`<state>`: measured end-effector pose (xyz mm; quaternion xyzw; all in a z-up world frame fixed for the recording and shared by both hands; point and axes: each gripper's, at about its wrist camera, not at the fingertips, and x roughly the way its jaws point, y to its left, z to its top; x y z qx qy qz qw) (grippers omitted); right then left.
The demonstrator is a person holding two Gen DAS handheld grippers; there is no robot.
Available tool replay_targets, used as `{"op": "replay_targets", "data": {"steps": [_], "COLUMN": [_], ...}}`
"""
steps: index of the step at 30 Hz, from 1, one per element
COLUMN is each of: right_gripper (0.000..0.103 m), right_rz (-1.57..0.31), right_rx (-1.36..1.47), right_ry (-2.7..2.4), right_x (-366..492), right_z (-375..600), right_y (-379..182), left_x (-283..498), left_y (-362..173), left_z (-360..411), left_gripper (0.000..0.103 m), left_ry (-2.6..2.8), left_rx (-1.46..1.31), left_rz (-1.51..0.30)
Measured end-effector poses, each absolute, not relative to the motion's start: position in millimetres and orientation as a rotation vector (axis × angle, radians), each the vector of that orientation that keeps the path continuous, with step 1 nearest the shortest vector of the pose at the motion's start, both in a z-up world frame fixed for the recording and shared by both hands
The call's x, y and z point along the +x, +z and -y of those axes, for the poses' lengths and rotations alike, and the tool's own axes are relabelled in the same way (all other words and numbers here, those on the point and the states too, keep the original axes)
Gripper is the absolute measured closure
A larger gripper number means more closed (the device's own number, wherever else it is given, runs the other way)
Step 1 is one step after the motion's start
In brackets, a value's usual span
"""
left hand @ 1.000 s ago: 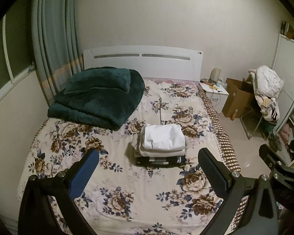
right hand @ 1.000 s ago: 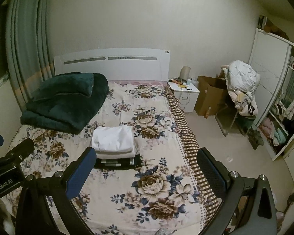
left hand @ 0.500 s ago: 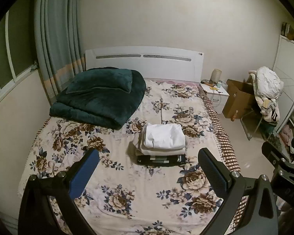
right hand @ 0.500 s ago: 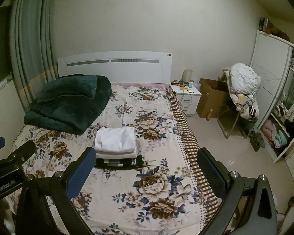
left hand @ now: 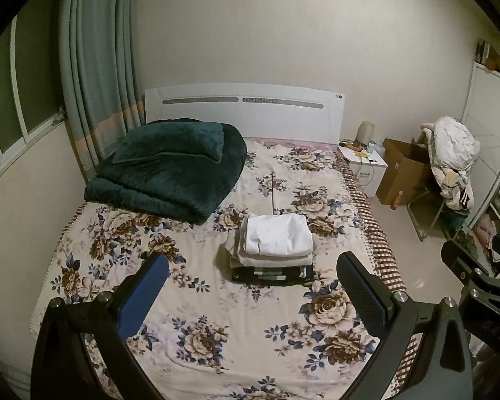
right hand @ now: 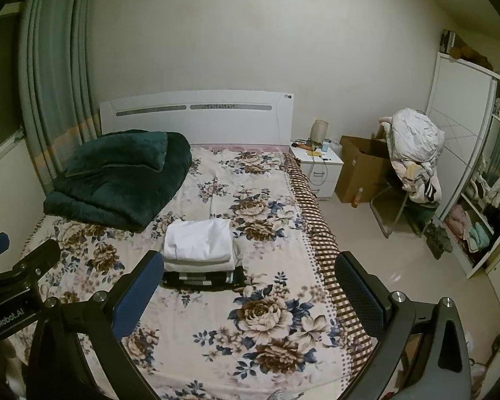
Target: Fold small clothes
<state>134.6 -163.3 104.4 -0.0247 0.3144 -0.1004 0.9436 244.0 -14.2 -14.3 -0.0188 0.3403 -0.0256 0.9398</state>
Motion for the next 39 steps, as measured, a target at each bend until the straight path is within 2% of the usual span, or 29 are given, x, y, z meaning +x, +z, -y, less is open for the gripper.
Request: {"op": "replay_targets", "data": {"steps": [39], "right_gripper": [0.000], "right_rz": [-0.637], "right_rx": [-0.036], "right_ry": [-0.211], "right_x": [123.1], "right_z": [157.0], "right_y": [101.2], "left_x": [236.3], "left_y": [-11.5], "left_z": [18.4], "left_gripper": [0.000], "left_ry": [-0.044], "left_rx": [-0.037], "left_rz": [-0.685]}}
